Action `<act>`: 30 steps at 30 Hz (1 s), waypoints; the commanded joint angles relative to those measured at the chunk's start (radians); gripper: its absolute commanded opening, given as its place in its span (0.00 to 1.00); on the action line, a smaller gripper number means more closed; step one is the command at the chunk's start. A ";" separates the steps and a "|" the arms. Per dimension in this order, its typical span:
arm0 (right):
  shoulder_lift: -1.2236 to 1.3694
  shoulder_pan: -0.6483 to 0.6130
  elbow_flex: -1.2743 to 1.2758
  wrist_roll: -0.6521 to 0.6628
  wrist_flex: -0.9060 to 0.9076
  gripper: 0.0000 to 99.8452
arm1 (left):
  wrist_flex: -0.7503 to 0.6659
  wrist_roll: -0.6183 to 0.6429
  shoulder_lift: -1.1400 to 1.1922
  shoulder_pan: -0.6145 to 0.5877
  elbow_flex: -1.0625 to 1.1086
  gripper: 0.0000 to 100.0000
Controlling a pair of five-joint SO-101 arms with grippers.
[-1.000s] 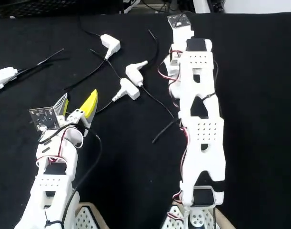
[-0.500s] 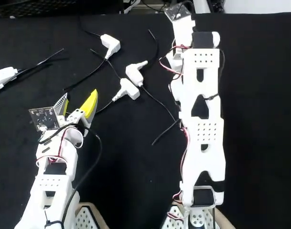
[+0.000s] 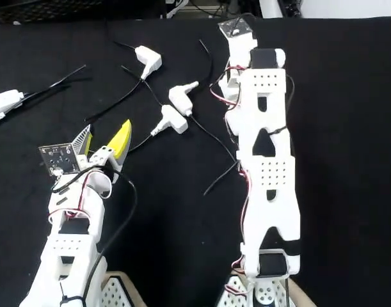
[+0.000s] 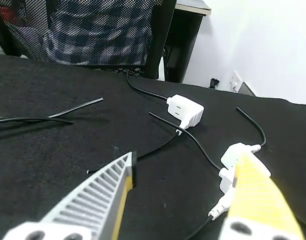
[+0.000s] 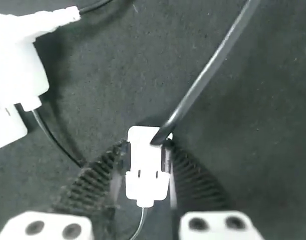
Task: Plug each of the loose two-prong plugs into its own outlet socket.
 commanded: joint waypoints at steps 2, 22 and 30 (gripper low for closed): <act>-0.024 -0.012 -0.012 -0.008 -0.012 0.10 | -0.018 0.005 -0.020 -0.008 0.019 0.32; 0.008 0.037 -0.005 0.098 0.026 0.01 | -0.018 0.005 -0.020 -0.007 0.019 0.32; 0.001 0.089 0.160 0.098 0.035 0.01 | -0.018 0.005 -0.020 -0.007 0.019 0.32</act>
